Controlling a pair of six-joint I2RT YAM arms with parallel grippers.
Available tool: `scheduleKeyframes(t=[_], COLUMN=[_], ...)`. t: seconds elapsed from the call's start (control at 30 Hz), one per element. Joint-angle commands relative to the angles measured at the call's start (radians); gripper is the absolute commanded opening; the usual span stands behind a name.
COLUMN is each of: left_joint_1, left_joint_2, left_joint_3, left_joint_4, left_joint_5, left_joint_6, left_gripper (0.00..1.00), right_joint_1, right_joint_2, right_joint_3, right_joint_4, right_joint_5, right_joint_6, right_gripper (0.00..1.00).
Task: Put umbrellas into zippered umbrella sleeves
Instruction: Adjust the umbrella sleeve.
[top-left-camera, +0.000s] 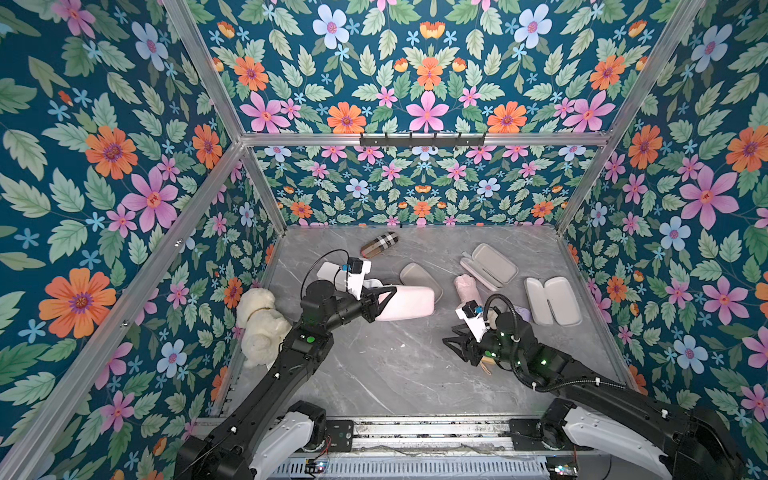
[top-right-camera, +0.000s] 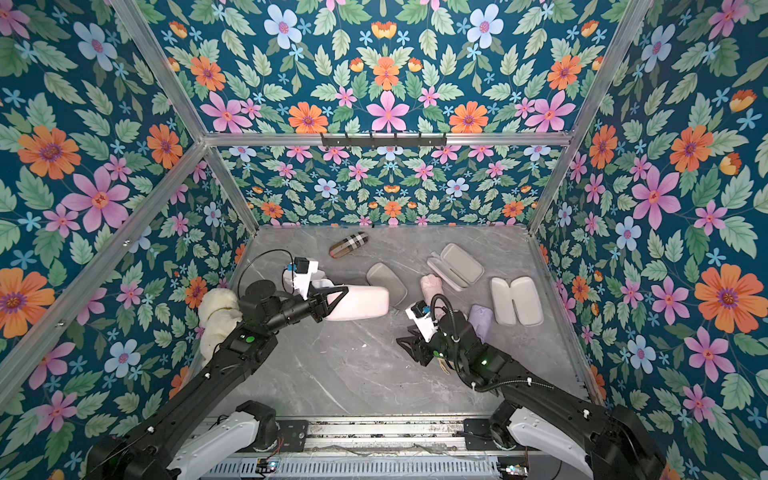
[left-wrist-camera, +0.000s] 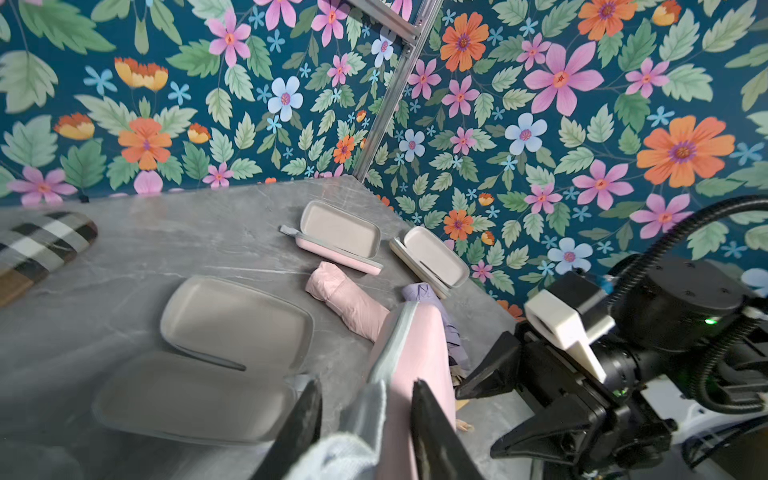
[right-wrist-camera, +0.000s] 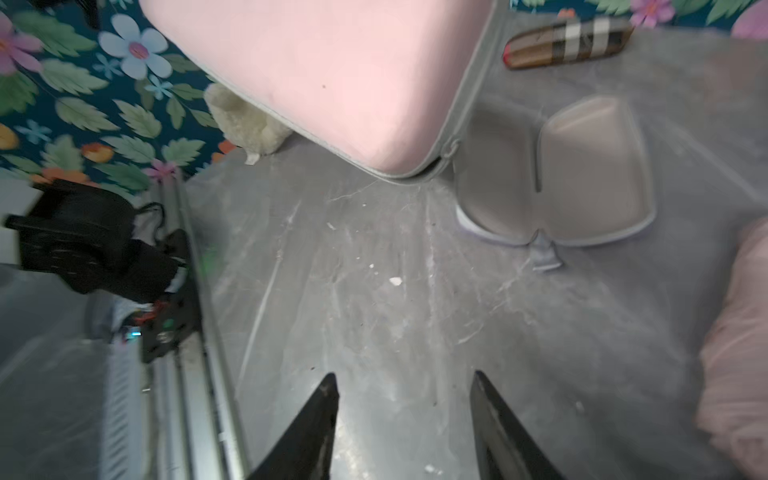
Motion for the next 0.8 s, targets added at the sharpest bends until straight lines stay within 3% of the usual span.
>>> scheduleKeyframes(t=[0.0, 0.17, 0.4, 0.77], left_joint_1=[-0.004, -0.006, -0.008, -0.011], left_joint_2=[-0.005, -0.015, -0.019, -0.010], left_joint_3=[0.013, 0.017, 0.019, 0.020], left_joint_4=[0.042, 0.035, 0.031, 0.024], left_joint_5=[0.028, 0.065, 0.087, 0.099], left_joint_6=[0.071, 0.063, 0.044, 0.038], left_gripper=[0.08, 0.06, 0.05, 0.04], right_joint_1=[0.046, 0.072, 0.073, 0.072], right_joint_2=[0.040, 0.117, 0.194, 0.225], right_joint_3=[-0.003, 0.019, 0.066, 0.114], right_joint_4=[0.201, 0.275, 0.283, 0.277], right_joint_5=[0.191, 0.249, 0.238, 0.237], right_joint_6=[-0.228, -0.282, -0.340, -0.397], right_gripper=[0.42, 0.37, 0.33, 0.22])
